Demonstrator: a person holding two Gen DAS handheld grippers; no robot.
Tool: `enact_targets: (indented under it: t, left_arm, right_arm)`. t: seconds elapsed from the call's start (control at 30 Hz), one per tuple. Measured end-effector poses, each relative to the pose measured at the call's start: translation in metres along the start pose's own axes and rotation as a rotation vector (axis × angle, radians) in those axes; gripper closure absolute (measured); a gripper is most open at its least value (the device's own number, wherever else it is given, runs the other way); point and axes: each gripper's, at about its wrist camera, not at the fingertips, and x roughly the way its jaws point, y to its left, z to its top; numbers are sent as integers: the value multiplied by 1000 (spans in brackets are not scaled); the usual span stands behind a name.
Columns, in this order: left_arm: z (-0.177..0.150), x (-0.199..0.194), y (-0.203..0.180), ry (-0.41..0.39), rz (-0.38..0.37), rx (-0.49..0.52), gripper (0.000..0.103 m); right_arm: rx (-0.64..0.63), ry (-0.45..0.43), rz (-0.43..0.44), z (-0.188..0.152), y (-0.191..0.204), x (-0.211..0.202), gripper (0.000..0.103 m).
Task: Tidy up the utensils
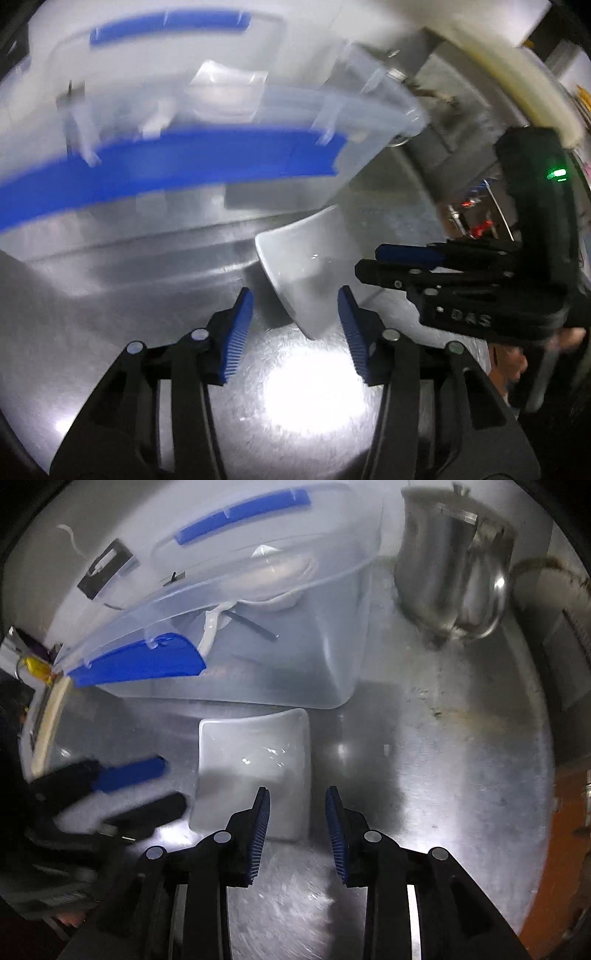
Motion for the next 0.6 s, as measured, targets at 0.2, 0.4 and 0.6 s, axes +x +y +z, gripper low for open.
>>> enact_targets:
  t: [0.2, 0.4, 0.6]
  left_arm:
    - [-4, 32, 9, 68, 35, -85, 78]
    - [-6, 37, 11, 97, 8, -101, 92]
    - [-10, -19, -15, 13, -24, 39, 94]
  right_arm:
    - [50, -12, 17, 12, -2, 21, 81]
    - [92, -9, 14, 9, 1, 32, 95]
    - [49, -148, -20, -24, 23, -37, 95]
